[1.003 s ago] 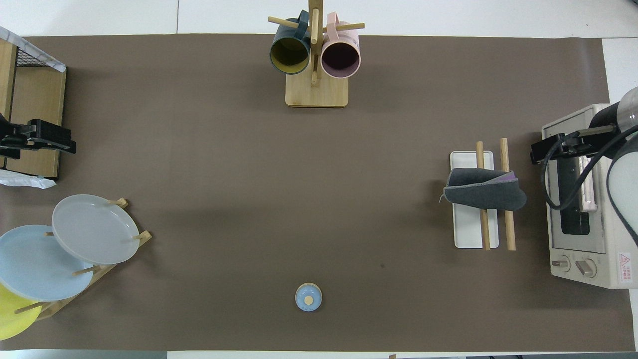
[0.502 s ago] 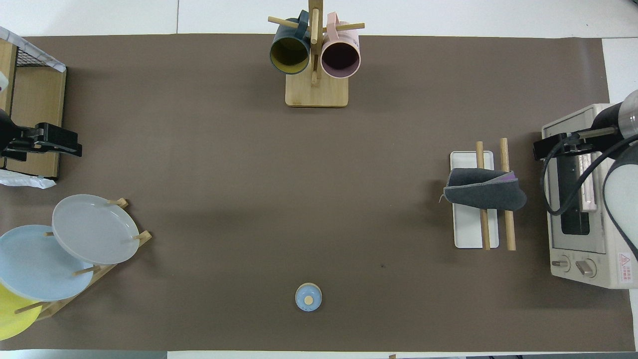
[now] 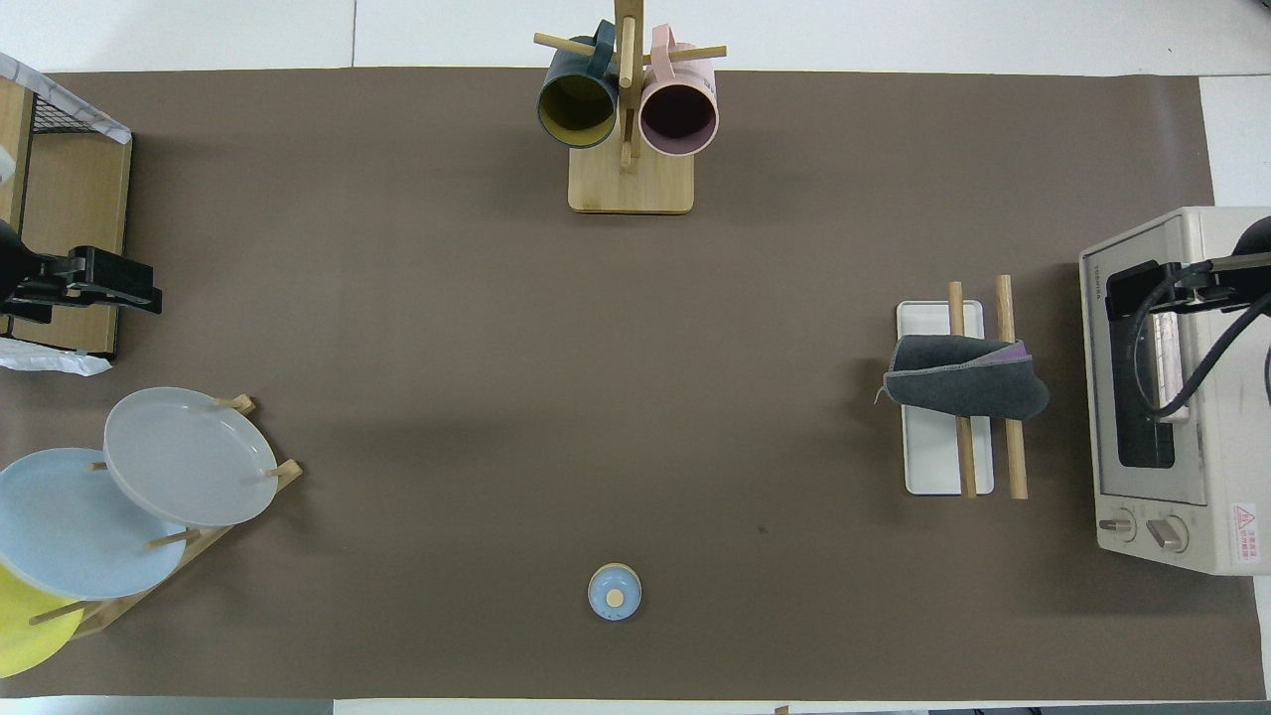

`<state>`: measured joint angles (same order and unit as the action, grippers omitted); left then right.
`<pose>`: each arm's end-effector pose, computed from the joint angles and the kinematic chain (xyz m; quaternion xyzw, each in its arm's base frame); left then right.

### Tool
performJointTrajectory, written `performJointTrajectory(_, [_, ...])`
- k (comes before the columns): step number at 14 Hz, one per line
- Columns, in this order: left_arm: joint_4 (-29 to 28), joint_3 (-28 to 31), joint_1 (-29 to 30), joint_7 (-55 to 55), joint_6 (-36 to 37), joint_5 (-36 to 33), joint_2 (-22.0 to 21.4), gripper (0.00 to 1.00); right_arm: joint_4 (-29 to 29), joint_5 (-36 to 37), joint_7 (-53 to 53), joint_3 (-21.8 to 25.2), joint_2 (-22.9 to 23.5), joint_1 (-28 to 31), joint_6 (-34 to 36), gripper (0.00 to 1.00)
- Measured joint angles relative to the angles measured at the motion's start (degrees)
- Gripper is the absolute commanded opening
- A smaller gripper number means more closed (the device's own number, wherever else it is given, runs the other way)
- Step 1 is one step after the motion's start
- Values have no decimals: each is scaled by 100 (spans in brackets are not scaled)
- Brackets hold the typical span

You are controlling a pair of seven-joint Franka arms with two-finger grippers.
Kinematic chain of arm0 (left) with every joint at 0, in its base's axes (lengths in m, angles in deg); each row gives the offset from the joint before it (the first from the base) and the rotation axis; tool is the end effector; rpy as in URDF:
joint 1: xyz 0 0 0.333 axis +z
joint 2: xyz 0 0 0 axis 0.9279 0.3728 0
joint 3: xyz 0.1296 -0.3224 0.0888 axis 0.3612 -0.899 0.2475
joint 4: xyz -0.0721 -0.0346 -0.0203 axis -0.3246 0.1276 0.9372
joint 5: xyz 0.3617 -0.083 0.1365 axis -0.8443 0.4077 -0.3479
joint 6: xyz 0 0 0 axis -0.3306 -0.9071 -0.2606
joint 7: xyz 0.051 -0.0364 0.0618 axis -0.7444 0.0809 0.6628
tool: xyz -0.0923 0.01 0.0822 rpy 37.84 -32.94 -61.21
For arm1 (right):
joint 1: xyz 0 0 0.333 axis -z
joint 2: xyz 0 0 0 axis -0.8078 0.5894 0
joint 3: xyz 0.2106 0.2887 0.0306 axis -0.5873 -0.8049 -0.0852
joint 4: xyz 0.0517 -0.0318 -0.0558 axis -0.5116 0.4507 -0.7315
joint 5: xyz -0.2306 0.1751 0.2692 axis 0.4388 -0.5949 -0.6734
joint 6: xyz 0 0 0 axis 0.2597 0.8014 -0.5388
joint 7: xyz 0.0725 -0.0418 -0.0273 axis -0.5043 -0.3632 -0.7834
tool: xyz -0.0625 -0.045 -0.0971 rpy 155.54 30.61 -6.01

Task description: Fold towel and hang on rack

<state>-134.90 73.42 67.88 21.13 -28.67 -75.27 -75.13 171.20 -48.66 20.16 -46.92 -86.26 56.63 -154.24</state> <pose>0.5623 -0.0207 0.6152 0.9999 -0.0015 -0.0135 0.0005 0.5544 -0.0353 0.6088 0.9995 0.0191 -0.0060 0.0242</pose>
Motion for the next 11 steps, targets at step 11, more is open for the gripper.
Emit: performJointTrajectory(11, [0,-3,51,0,0,-2,0,100,-2,0,0,-2,-19,-15,5,100])
